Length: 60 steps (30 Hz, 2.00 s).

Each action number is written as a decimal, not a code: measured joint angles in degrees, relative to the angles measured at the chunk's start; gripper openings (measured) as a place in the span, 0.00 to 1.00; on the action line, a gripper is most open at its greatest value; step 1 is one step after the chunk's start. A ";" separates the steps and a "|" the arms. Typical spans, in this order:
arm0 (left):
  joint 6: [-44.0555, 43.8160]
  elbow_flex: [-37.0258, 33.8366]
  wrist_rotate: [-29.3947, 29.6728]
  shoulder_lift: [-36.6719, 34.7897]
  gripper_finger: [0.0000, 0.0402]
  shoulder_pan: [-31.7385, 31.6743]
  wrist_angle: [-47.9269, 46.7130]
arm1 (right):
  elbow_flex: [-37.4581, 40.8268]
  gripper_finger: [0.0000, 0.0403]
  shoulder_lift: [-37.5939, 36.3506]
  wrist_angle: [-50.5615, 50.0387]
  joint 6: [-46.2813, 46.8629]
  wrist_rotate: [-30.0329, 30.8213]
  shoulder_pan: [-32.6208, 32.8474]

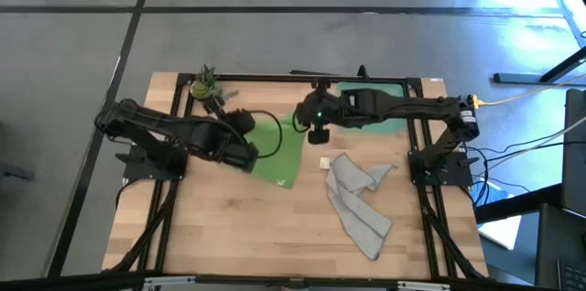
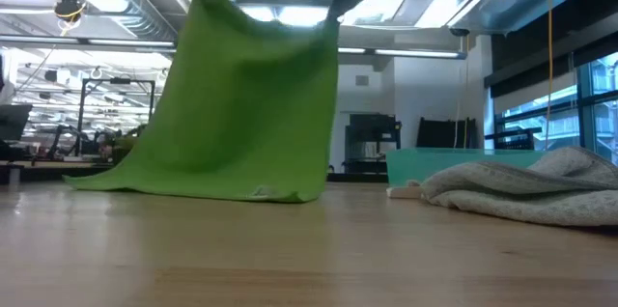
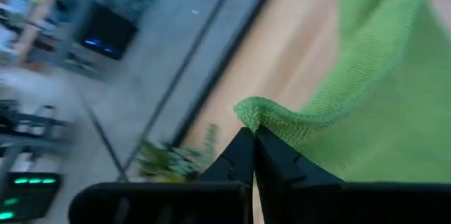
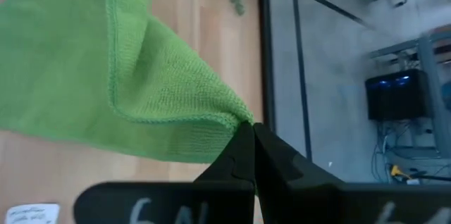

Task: Roll microfiber towels into tight, uniform cylinder then place into a basket
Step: Fold the green microfiber towel

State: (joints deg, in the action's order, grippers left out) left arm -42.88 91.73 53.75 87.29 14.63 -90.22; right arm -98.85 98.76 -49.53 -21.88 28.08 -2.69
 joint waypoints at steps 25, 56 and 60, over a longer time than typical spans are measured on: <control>34.25 5.81 15.92 -5.61 0.00 -23.85 12.61 | -16.84 0.00 -0.13 2.51 -11.38 5.33 -12.64; 8.06 -4.70 -18.88 -7.06 0.00 5.30 7.24 | 6.73 0.00 -2.89 -11.81 14.54 -3.96 7.41; 1.72 -11.67 -19.66 -7.04 0.00 11.00 11.90 | 13.93 0.00 -2.93 -6.93 17.06 -7.43 10.58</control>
State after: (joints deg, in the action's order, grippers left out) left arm -41.16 80.06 34.09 80.25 25.63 -78.32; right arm -84.92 95.83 -56.46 -4.82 20.64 7.89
